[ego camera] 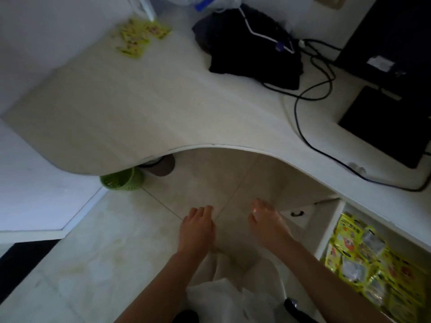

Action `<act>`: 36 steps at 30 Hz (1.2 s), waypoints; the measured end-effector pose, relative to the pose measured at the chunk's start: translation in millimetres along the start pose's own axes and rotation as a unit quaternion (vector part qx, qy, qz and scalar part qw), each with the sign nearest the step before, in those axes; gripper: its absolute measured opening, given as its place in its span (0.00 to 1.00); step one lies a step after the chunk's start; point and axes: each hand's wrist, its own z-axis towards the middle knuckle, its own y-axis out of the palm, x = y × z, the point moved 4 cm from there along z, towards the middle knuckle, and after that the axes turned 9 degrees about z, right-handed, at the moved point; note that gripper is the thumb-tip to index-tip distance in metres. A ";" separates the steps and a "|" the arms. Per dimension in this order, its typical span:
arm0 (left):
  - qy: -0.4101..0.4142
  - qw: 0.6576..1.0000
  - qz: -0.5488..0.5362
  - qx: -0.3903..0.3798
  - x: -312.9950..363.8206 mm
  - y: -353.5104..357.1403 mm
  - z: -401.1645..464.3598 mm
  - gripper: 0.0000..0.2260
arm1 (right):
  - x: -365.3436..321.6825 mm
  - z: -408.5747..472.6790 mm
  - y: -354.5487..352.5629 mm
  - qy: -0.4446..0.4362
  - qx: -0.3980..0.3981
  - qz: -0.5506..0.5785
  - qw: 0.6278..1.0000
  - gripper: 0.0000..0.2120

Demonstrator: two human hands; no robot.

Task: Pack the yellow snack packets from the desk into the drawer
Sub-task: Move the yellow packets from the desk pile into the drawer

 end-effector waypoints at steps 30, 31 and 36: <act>-0.192 0.974 -0.046 0.109 -236.3 -176.9 271.3 0.13 | -310.0 320.4 -29.1 -0.236 -0.053 -0.089 0.966 0.15; -0.196 0.973 -0.047 0.108 -239.8 -181.7 280.8 0.13 | -315.9 331.4 -32.3 -0.237 -0.053 -0.091 0.966 0.15; -0.205 0.972 -0.048 0.101 -262.4 -202.9 330.1 0.12 | -343.9 383.9 -43.2 -0.242 -0.064 -0.097 0.963 0.14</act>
